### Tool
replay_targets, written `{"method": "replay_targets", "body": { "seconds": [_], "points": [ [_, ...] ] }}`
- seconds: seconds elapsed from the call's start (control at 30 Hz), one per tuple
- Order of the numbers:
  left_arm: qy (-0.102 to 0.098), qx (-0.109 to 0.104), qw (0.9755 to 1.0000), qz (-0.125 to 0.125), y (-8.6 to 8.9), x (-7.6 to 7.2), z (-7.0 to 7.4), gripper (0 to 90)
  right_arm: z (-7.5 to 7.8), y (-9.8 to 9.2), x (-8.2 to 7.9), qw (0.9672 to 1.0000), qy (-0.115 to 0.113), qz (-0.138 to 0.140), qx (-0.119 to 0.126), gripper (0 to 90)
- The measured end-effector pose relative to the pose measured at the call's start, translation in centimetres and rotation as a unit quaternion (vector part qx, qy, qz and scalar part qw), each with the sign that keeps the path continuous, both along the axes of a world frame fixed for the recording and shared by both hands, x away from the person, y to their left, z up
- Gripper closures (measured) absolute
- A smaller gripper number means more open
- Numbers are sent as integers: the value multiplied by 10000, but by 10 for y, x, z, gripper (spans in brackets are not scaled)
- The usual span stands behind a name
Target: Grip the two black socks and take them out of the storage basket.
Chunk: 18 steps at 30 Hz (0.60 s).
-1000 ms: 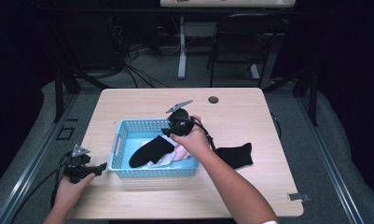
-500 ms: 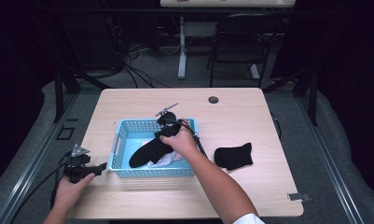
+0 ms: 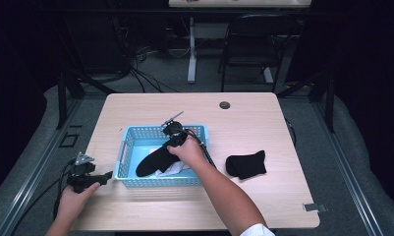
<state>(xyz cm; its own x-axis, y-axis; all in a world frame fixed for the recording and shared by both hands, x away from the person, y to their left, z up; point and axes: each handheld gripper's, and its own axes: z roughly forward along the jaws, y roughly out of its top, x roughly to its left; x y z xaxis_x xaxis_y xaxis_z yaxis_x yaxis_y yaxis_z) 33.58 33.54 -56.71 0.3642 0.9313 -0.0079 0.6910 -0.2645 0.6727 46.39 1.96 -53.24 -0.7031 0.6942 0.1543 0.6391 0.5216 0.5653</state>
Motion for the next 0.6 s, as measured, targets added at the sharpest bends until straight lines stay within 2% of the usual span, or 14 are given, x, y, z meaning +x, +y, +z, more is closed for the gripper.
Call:
{"method": "replay_targets", "body": {
  "seconds": [0.07, 0.1, 0.33, 0.43, 0.6],
  "points": [
    [-2, -1, 10000, 0, 0, 0, 0, 237, -1, 1, -1, 10000, -88, -19, 41, 832],
    [1, -5, 10000, -3, 0, 0, 0, 237, 1, -1, -2, 9999, -88, 57, 2, 850],
    [0, 3, 10000, 2, 0, 0, 0, 237, 7, -5, -8, 9993, -283, 44, 221, 864],
    [10, 5, 10000, 1, 0, 0, 0, 237, 15, -7, -13, 9986, -429, 158, 255, 865],
    [8, 11, 10000, 7, 0, 0, 0, 237, 40, -7, -30, 9953, -817, 410, 317, 867]
  ]
}}
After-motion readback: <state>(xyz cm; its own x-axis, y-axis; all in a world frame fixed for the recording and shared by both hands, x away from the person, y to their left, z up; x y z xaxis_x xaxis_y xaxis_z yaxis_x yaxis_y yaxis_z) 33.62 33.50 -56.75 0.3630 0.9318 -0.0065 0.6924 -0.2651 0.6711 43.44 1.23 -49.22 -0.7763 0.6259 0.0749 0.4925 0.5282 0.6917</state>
